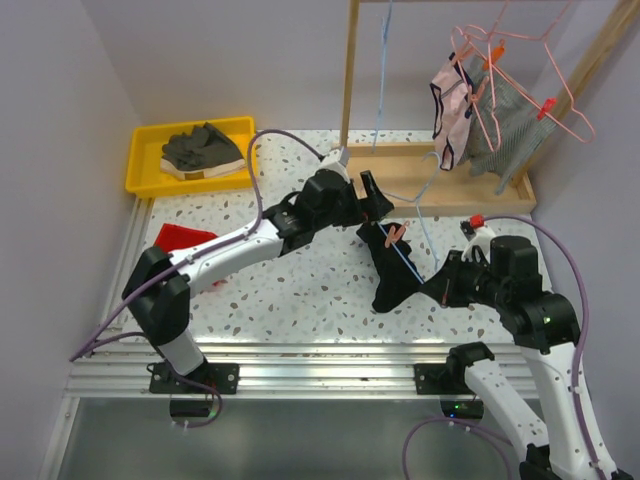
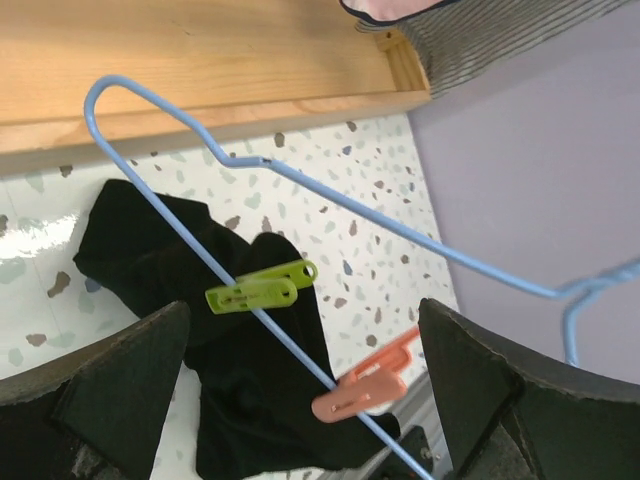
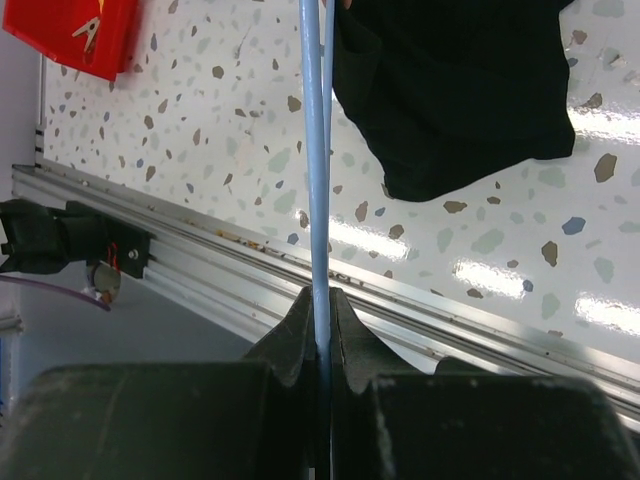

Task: Remove the underwear clipped to the hanger

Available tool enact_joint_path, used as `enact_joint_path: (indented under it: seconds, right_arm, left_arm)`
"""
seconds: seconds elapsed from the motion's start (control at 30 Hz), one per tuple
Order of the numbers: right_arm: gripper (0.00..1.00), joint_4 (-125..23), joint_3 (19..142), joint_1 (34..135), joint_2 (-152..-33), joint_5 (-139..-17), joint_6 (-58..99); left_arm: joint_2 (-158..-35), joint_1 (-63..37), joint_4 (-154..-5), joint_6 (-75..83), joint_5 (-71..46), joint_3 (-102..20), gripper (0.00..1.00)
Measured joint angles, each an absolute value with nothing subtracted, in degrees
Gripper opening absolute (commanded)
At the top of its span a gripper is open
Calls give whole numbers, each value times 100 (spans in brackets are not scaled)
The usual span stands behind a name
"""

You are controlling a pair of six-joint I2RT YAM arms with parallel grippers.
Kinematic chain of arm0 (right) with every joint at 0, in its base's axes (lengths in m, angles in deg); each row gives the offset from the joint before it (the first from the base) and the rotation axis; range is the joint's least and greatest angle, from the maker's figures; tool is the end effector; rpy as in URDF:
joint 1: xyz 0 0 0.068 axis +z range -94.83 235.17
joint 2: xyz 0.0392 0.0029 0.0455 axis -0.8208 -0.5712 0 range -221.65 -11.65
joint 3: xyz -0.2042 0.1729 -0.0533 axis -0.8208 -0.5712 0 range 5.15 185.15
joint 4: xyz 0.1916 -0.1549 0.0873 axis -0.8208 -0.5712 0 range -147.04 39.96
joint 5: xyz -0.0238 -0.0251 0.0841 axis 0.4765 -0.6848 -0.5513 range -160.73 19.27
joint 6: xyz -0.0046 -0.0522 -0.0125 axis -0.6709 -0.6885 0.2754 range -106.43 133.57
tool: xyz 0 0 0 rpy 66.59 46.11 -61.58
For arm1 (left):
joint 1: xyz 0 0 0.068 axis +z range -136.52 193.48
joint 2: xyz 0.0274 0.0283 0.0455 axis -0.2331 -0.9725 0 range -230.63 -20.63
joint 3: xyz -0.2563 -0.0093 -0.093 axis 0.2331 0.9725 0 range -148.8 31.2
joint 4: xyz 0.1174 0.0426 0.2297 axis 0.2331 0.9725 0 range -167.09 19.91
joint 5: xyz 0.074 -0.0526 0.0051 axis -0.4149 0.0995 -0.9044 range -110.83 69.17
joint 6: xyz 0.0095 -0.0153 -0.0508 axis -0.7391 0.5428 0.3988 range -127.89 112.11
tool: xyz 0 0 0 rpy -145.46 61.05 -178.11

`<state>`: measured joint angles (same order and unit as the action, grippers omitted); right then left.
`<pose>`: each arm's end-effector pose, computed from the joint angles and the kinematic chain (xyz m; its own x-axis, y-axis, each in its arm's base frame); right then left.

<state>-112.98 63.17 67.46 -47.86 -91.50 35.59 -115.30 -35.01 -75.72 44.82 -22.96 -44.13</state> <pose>0.0882 0.0320 0.3456 -0.7683 0.1914 -0.6108 -0.1856 0.8466 0.4988 0.2629 -0.2950 0.3134 -0.7189 -0.3872 -0.5772 0.2530 0.6276 -0.7362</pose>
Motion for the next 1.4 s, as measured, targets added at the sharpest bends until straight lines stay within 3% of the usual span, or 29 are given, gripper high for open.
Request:
enact_joint_path:
  seconds: [0.3, 0.37, 0.67, 0.8, 0.9, 1.17, 1.4]
  right_arm:
    - [0, -11335, 6321, 6746, -4786, -9144, 3474]
    - [0, -11346, 6326, 6746, -4788, -9141, 3458]
    - [0, -11438, 6350, 6746, -4788, -9139, 3450]
    - [0, -11462, 6387, 6746, -4788, -9139, 3432]
    - [0, -11521, 6409, 6746, -4786, -9128, 3428]
    - [0, -11628, 6409, 6749, -4740, -9122, 3386]
    - [0, -11613, 6409, 6746, -4652, -9069, 3395]
  left_arm:
    - [-12761, -4078, -6093, 3745, -3389, -6150, 100]
    - [-12912, -4198, -5848, 3614, -3575, -6365, 96]
    - [-13043, -4279, -5356, 3301, -4084, -6478, 60]
    - [-13043, -4277, -5334, 3301, -4217, -6419, 34]
    - [-13043, -4273, -5323, 3291, -4296, -6404, 26]
    - [-12962, -4229, -5312, 3310, -4534, -6144, 19]
    - [-12149, -4111, -5596, 3557, -4491, -5060, 16]
